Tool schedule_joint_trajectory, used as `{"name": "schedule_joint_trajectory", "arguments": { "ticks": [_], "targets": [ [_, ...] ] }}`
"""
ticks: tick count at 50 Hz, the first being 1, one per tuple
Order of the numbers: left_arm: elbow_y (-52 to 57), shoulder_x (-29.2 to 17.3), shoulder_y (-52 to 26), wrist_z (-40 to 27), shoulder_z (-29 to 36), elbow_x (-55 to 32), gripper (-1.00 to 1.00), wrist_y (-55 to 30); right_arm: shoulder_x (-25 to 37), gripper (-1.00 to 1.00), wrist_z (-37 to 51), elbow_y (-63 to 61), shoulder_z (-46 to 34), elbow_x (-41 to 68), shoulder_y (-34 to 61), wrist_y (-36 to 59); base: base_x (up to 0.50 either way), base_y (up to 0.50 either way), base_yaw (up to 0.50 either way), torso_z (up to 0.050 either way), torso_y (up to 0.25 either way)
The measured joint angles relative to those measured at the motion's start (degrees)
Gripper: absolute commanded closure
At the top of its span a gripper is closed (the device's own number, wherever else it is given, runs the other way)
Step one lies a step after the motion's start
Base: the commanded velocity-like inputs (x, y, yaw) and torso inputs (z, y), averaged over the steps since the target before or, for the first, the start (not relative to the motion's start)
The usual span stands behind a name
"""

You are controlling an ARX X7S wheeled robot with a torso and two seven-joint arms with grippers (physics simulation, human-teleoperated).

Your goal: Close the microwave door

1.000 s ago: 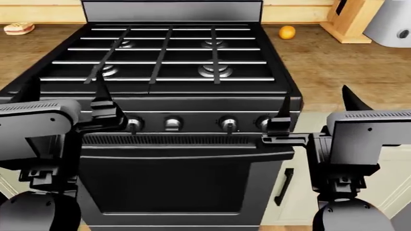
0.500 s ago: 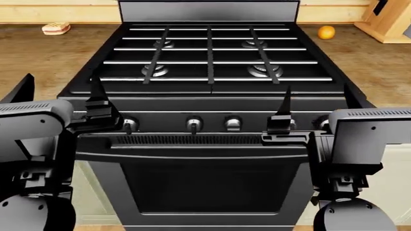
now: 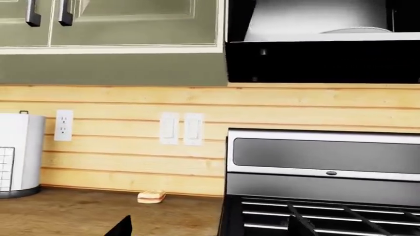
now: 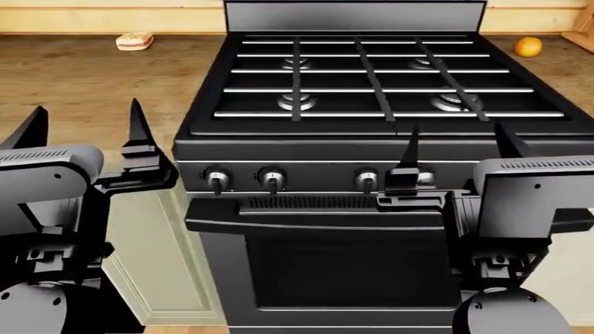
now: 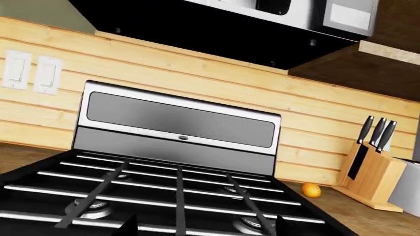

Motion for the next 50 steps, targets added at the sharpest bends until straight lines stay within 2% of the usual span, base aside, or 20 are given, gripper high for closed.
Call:
{"name": "schedule_joint_trajectory", "arguments": {
  "ticks": [50],
  "targets": [
    [-0.43, -0.91, -0.64, -2.02, -0.01, -1.92, -1.00, 0.24, 0.77, -1.00, 0.99, 0.09, 0.32, 1.86, 0.98, 0.09, 0.00, 0.50, 0.00, 0.000, 0.000]
  ]
}}
